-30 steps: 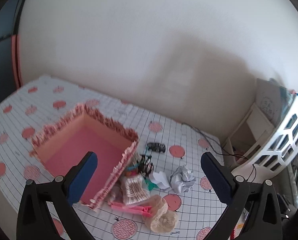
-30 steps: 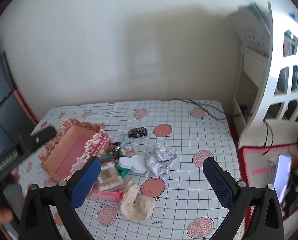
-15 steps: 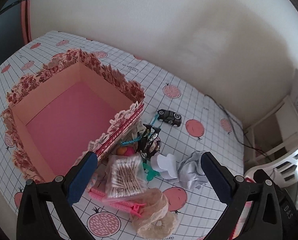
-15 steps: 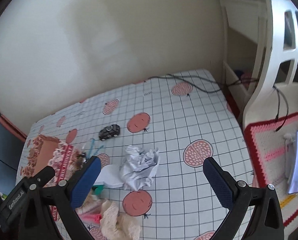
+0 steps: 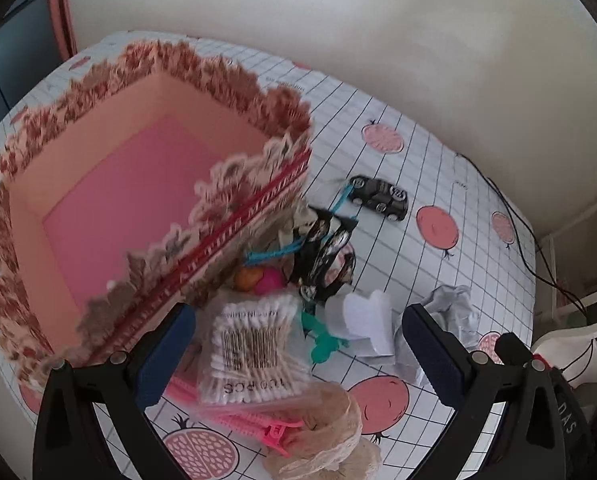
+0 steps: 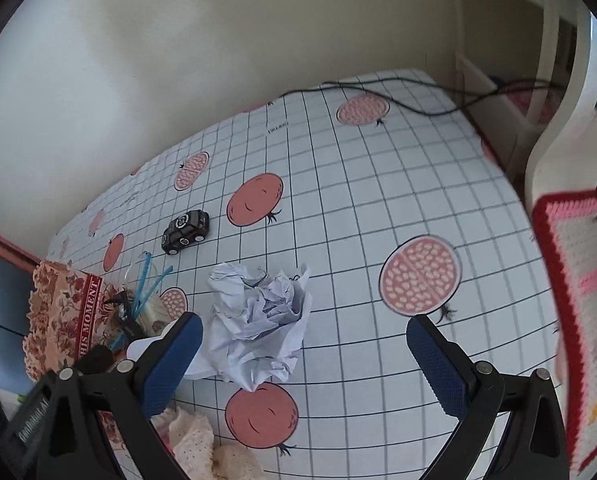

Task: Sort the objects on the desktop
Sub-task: 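Move the left tool to the cotton swab bag while the right tool approaches the crumpled paper, then close the left tool on the swab bag while the right tool grasps the crumpled paper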

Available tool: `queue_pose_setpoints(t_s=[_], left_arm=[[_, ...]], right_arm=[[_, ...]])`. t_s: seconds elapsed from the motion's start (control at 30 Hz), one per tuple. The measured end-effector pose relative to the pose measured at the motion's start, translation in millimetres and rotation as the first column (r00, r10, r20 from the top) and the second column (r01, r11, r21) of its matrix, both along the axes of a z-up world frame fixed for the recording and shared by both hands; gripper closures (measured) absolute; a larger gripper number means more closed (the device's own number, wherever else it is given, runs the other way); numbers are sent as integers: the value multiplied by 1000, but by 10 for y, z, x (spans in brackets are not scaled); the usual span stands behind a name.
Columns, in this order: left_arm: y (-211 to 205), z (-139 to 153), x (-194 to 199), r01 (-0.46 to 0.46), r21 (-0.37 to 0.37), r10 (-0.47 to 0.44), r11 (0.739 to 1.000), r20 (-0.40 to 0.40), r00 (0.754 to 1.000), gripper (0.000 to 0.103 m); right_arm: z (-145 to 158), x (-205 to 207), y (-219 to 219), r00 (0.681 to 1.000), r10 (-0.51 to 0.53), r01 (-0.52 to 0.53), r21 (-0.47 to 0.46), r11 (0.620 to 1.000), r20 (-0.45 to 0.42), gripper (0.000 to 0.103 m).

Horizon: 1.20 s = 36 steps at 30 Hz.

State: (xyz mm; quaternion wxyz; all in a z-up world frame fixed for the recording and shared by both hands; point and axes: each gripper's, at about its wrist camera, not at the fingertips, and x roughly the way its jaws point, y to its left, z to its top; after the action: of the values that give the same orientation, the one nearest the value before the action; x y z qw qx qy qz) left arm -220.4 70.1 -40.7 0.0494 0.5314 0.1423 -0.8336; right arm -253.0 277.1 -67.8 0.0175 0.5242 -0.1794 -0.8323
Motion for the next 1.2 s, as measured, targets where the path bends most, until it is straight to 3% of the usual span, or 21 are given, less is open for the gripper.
queue_pose_setpoints(t_s=[0.4, 0.7, 0.87, 1.0, 1.2], left_arm=[[-46, -150, 36, -41, -85, 42, 996, 16, 999, 0], [-110, -337, 24, -58, -28, 60, 998, 57, 997, 1], [-78, -401, 28, -62, -21, 63, 998, 76, 995, 16], [-91, -442, 35, -66, -27, 68, 997, 76, 995, 22], [-62, -435, 47, -44, -34, 46, 998, 58, 997, 28]], right_arm=[[-253, -84, -178, 999, -11, 11, -5, 1000, 44, 0], [-463, -122, -315, 998, -18, 20, -29, 999, 53, 0], [-503, -123, -301, 999, -35, 38, -84, 996, 35, 0], [-529, -124, -310, 999, -38, 41, -106, 993, 26, 6], [-562, -106, -310, 999, -38, 38, -109, 993, 7, 24]])
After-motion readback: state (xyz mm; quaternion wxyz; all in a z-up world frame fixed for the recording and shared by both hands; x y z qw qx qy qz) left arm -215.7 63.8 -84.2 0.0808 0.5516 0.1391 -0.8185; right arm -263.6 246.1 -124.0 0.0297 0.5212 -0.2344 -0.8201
